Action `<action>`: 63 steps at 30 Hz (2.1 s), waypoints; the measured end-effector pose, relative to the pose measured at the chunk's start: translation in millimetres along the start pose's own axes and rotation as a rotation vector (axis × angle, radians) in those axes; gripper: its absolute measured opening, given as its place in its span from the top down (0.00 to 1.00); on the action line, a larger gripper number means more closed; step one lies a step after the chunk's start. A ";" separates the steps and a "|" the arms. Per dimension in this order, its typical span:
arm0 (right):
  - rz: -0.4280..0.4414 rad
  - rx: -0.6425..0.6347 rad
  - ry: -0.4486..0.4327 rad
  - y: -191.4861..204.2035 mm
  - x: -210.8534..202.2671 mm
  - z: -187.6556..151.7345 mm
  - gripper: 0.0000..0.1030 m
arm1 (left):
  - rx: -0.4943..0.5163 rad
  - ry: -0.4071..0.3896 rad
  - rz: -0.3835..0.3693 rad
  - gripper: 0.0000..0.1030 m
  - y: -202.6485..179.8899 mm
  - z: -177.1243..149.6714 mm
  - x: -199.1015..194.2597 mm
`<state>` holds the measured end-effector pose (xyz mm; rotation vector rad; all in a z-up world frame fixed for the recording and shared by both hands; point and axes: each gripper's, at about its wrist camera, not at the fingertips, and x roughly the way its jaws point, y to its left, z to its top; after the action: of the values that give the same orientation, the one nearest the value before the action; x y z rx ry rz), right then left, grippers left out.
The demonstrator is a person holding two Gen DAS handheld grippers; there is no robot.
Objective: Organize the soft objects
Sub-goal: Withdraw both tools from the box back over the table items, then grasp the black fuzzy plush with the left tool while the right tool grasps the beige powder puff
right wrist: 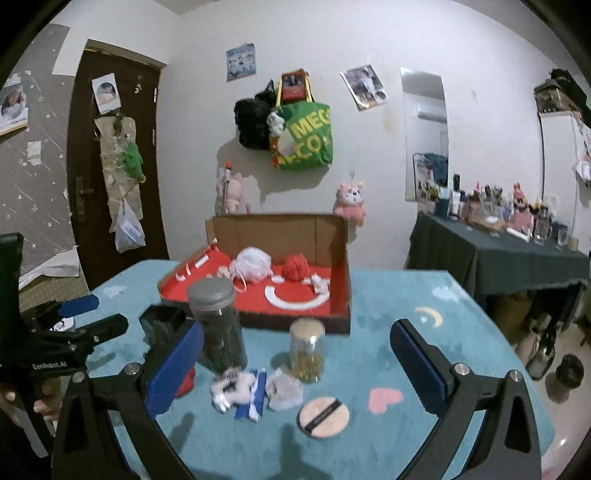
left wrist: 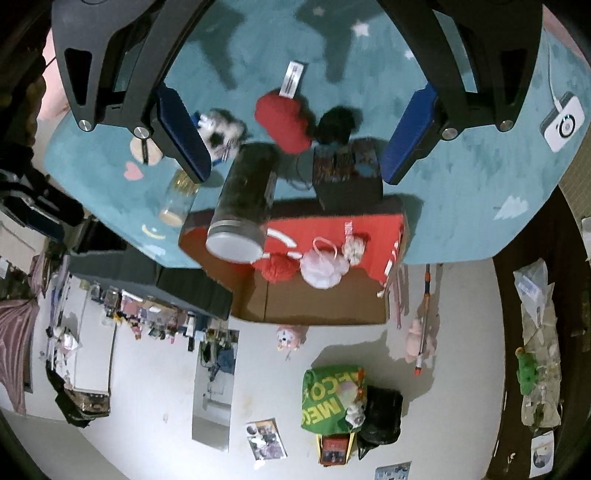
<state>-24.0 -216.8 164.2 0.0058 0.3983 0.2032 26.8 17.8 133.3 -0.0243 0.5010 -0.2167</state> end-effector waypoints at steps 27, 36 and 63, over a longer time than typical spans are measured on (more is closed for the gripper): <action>-0.054 0.049 0.291 -30.2 84.2 -80.8 0.00 | -0.018 0.246 0.070 0.13 36.7 -48.7 73.8; -0.013 0.067 0.377 -38.6 107.2 -90.5 0.30 | -0.065 0.362 0.034 0.61 51.4 -50.6 107.7; 0.135 -0.004 0.261 4.4 71.7 -67.3 0.86 | 0.030 0.243 -0.085 0.77 8.2 -39.2 55.7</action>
<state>13.9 -200.6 74.8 0.0023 0.6581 0.3401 57.2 15.1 71.9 0.0106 0.7391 -0.3129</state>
